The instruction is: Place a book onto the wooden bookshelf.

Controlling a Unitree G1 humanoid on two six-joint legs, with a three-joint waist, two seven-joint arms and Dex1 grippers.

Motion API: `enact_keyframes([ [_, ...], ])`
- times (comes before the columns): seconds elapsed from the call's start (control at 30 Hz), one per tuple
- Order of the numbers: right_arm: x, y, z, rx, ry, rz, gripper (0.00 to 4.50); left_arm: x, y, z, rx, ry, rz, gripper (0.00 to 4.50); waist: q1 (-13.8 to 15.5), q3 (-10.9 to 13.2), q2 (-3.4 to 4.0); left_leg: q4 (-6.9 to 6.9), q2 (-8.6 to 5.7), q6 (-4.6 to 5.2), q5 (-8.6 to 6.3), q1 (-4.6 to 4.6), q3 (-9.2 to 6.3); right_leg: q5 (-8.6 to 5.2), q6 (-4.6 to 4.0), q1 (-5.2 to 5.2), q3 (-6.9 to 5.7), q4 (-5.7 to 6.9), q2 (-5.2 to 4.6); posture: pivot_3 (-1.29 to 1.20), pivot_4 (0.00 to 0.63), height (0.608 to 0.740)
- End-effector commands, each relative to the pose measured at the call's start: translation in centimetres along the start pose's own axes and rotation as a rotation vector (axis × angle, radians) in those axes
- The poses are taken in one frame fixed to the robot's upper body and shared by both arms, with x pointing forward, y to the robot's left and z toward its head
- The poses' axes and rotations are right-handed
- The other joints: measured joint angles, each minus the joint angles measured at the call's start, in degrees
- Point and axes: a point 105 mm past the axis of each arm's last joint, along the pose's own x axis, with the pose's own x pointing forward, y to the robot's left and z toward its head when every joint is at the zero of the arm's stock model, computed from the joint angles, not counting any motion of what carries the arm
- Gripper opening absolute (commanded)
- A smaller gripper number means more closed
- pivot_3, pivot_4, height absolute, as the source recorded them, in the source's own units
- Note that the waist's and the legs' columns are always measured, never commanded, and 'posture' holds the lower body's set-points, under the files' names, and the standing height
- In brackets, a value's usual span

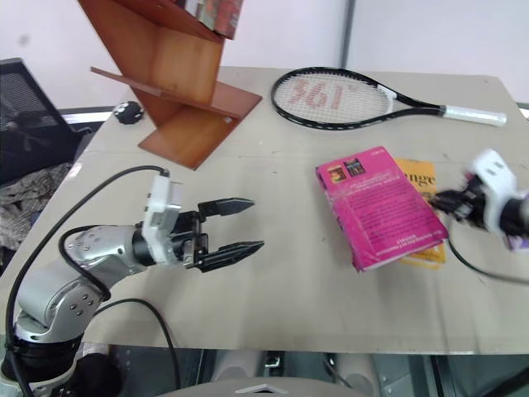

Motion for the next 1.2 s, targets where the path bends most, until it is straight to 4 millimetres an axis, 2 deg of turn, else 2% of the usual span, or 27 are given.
enact_keyframes([
  [0.03, -3.1, 3.2, 3.0, -0.118, -0.128, 0.088, 2.80, 0.8, 0.6, -0.1, -0.062, 0.026, -0.007, 4.50, -0.4, 0.0, -0.01, 0.02, 0.03, 0.00, -0.01, 0.04, 0.01, -0.06, 0.11, 0.01, 0.01, 0.01, 0.03, 0.00, 0.150, 0.717],
  [0.07, -3.5, 3.7, 3.0, -0.124, -0.130, 0.093, 3.18, 1.0, 0.9, -0.2, -0.086, 0.032, -0.002, 4.50, -0.5, 0.0, -0.02, 0.01, 0.03, 0.10, -0.06, 0.05, 0.01, -0.09, 0.16, 0.02, 0.03, 0.01, 0.03, 0.00, 0.150, 0.717],
  [0.13, -4.8, 5.8, 3.3, -0.149, -0.174, 0.106, 4.16, 2.1, 2.2, -1.0, -0.252, 0.054, 0.010, 4.50, -0.6, 0.0, -0.05, 0.02, 0.05, 0.25, -0.16, 0.14, 0.02, -0.07, 0.06, 0.06, 0.06, 0.03, 0.04, 0.00, 0.150, 0.717],
  [0.17, -5.3, 6.6, 3.3, -0.157, -0.183, 0.105, 4.44, 2.7, 2.6, -1.3, -0.330, 0.058, 0.005, 4.50, -0.4, 0.0, -0.03, 0.04, 0.05, 0.25, -0.15, 0.19, -0.03, -0.10, -0.06, 0.12, 0.06, 0.05, 0.08, 0.00, 0.150, 0.717],
  [0.27, -6.1, 8.1, 3.3, -0.171, -0.210, 0.089, 4.44, 4.3, 3.4, -1.6, -0.524, 0.067, -0.012, 4.50, -0.7, 0.0, -0.12, 0.06, 0.04, 0.25, -0.14, 0.39, -0.09, -0.15, -0.17, 0.30, 0.19, 0.11, 0.14, 0.00, 0.150, 0.717],
  [0.37, -7.2, 9.5, 3.1, -0.179, -0.240, 0.036, 4.44, 8.0, 4.7, -2.7, -0.846, 0.099, -0.027, 4.50, 0.0, -0.1, -0.14, 0.08, 0.02, 0.25, -0.14, 0.38, -0.11, -0.16, -0.17, 0.34, 0.26, 0.11, 0.19, 0.00, 0.150, 0.717],
  [0.53, -7.5, 10.2, 2.9, -0.172, -0.247, -0.006, 4.44, 12.9, 5.0, -2.6, -1.093, 0.068, -0.050, 4.50, -0.5, 0.0, -0.32, 0.16, -0.07, 0.26, -0.13, 0.16, -0.16, -0.03, 0.07, 0.30, 0.28, 0.01, 0.16, 0.00, 0.150, 0.717],
  [0.63, -7.6, 10.5, 2.9, -0.168, -0.255, -0.021, 4.44, 16.0, 4.5, -3.1, -1.161, 0.089, -0.035, 4.50, -0.5, 0.0, -0.37, 0.15, -0.09, 0.27, -0.14, 0.13, -0.12, -0.04, 0.08, 0.23, 0.32, 0.00, 0.16, 0.00, 0.150, 0.717],
  [0.83, -7.7, 10.9, 3.0, -0.158, -0.259, -0.039, 4.44, 19.5, 4.0, -3.5, -1.180, 0.046, 0.002, 4.50, -0.4, 0.0, -0.36, 0.12, -0.03, 0.28, -0.16, 0.14, -0.15, -0.18, -0.18, 0.18, 0.25, 0.02, 0.19, 0.00, 0.150, 0.717],
  [0.93, -7.8, 11.1, 3.1, -0.152, -0.266, -0.049, 4.44, 20.5, 4.1, -3.6, -1.183, 0.007, 0.024, 4.50, -0.4, -0.1, -0.32, 0.12, -0.02, 0.28, -0.16, 0.15, -0.16, -0.17, -0.19, 0.17, 0.23, 0.03, 0.18, 0.00, 0.150, 0.717],
  [1.13, -8.1, 11.1, 3.1, -0.140, -0.278, -0.062, 4.44, 20.3, 5.6, -3.4, -1.218, -0.074, 0.078, 4.50, -0.4, -0.1, -0.33, 0.12, -0.02, 0.29, -0.16, 0.17, -0.14, -0.15, -0.22, 0.18, 0.26, 0.03, 0.14, 0.00, 0.150, 0.717],
  [1.17, -8.0, 11.0, 3.0, -0.138, -0.279, -0.062, 4.50, 20.3, 5.4, -3.4, -1.222, -0.072, 0.065, 3.98, -0.4, -0.1, -0.32, 0.12, -0.02, 0.29, -0.16, 0.17, -0.14, -0.15, -0.22, 0.18, 0.26, 0.03, 0.14, 0.00, 0.150, 0.717],
  [1.2, -7.9, 11.0, 3.0, -0.137, -0.280, -0.061, 4.50, 20.3, 5.3, -3.4, -1.226, -0.073, 0.056, 3.71, -0.4, -0.1, -0.32, 0.12, -0.02, 0.29, -0.16, 0.17, -0.14, -0.15, -0.22, 0.18, 0.25, 0.03, 0.14, 0.00, 0.150, 0.717],
])
